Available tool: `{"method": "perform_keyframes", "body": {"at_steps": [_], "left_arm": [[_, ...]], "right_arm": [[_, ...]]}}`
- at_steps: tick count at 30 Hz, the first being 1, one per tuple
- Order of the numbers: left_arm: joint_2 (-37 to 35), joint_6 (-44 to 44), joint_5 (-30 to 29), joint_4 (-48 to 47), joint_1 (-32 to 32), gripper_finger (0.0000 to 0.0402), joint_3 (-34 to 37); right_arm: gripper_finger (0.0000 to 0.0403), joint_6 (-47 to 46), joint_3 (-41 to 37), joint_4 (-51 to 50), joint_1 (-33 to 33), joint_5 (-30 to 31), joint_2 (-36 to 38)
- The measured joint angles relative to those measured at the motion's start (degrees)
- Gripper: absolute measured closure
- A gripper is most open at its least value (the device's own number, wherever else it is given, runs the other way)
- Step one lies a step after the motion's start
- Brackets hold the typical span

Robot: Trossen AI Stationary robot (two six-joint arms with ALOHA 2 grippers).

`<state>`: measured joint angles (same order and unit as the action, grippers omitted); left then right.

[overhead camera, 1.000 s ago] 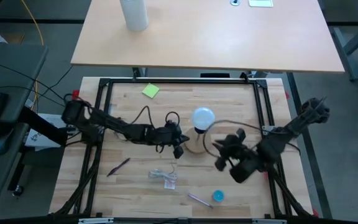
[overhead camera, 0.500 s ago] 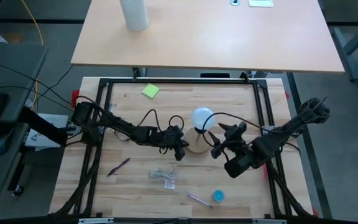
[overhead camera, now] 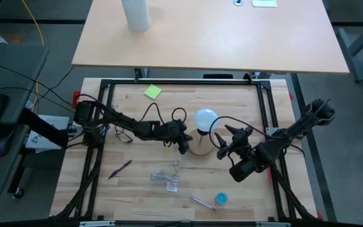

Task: Screw lightbulb
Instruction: Remove the lightbulb from the lamp

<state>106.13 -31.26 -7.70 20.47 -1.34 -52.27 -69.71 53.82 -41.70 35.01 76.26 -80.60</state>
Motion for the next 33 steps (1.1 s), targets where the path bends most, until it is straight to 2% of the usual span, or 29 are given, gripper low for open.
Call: {"method": "perform_keyframes", "body": {"at_steps": [5,9,11,14,19,22,27,33], "left_arm": [[0.0,1.4,0.4,-0.1,1.0,0.0402,0.0],[0.0,1.0,0.7,-0.1,1.6,0.0402,0.0],[0.0,-0.2,0.6,-0.1,1.9,0.0402,0.0],[0.0,-2.6,0.2,-0.1,2.2,0.0402,0.0],[0.0,-4.5,-1.9,-0.1,2.2,0.0402,0.0],[0.0,-4.6,-1.6,0.0,2.2,0.0401,0.0],[0.0,-5.6,-1.6,0.3,1.2,0.0402,0.0],[0.3,-7.0,-2.1,8.7,-0.7,0.0402,-0.1]], "right_arm": [[0.0141,5.6,-0.5,-0.8,-0.1,-1.4,3.1],[0.0149,10.5,-4.2,-0.4,-0.1,-7.5,8.9],[0.0157,14.1,-7.2,3.0,0.0,-9.1,13.4],[0.0174,26.8,-13.1,14.3,0.0,-13.9,22.5],[0.0191,51.6,-24.8,44.4,-3.7,-27.9,37.0],[0.0191,59.5,-28.9,50.7,-7.5,-32.0,42.6],[0.0192,65.4,-29.6,50.6,-14.7,-43.8,45.0],[0.0192,67.3,-29.6,53.4,-23.3,-58.0,40.7]]}}
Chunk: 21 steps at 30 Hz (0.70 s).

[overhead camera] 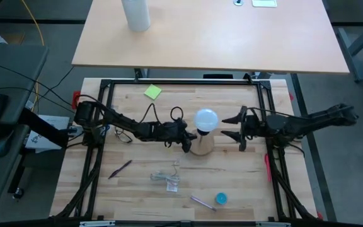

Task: Screw lightbulb
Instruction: Remove the lightbulb from the lamp

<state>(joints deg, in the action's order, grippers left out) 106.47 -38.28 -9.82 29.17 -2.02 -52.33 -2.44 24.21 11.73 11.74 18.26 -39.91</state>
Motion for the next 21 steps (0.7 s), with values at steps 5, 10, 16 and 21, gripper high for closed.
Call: {"method": "perform_keyframes", "body": {"at_steps": [5,10,16,21], "left_arm": [[0.8,0.4,-3.1,0.2,-0.4,0.0402,0.0],[2.9,1.4,-4.3,1.1,-0.4,0.0402,0.0],[8.1,1.1,-4.3,7.2,-0.4,0.0402,0.1],[10.6,1.0,-4.9,8.6,-0.4,0.0401,-0.1]], "right_arm": [[0.0192,1.2,0.0,6.3,-6.5,-8.9,-5.9],[0.0192,1.2,0.0,14.2,-10.5,-16.3,-12.3],[0.0192,1.0,0.0,21.1,-12.2,-20.4,-18.1],[0.0192,1.2,0.0,24.9,-12.5,-21.1,-20.9]]}}
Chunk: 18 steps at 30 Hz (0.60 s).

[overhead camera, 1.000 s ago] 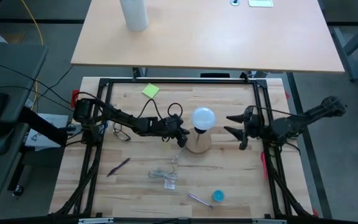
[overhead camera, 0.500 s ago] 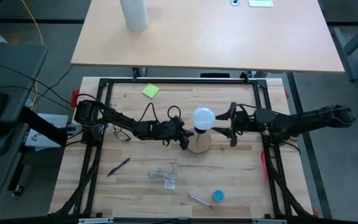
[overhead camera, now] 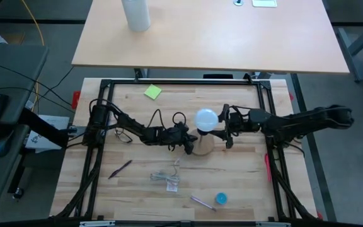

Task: Screw lightbulb
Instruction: Remove the lightbulb from the lamp

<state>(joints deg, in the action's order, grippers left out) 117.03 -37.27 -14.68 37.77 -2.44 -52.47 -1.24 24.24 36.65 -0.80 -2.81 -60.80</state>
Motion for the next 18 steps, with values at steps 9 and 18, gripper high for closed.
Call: {"method": "perform_keyframes", "body": {"at_steps": [9,18], "left_arm": [[1.9,0.4,-1.1,1.0,-0.1,0.0401,-0.2],[2.0,1.8,-1.4,1.1,-1.1,0.0401,-0.2]], "right_arm": [[0.0192,1.2,0.0,5.5,-3.3,-4.3,-5.3],[0.0192,3.8,0.4,9.0,-9.1,-18.2,-7.2]]}}
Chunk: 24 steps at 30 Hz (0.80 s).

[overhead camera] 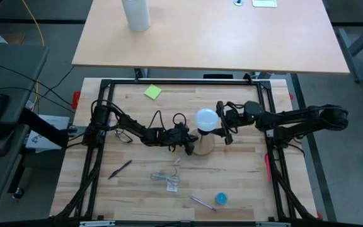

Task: Screw lightbulb
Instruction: Remove the lightbulb from the lamp

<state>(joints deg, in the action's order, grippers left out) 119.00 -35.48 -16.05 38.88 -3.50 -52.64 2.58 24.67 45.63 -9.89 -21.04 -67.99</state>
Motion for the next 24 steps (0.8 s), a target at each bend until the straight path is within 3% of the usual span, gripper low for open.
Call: {"method": "perform_keyframes", "body": {"at_steps": [9,12,19,24], "left_arm": [[0.1,0.1,0.7,0.3,-0.5,0.0401,0.0],[0.1,0.1,0.7,0.3,-0.5,0.0401,0.1],[0.2,0.2,0.5,-0.1,-0.5,0.0401,0.1],[0.1,0.2,0.3,-1.2,-0.5,0.0401,0.1]], "right_arm": [[0.0192,1.2,8.1,-9.0,-6.1,-19.9,-0.6],[0.0192,3.8,10.8,-13.5,-7.0,-23.3,-2.0],[0.0192,4.1,14.2,-13.7,-7.1,-30.9,-8.7],[0.0192,3.9,15.7,-14.1,-7.0,-33.2,-10.4]]}}
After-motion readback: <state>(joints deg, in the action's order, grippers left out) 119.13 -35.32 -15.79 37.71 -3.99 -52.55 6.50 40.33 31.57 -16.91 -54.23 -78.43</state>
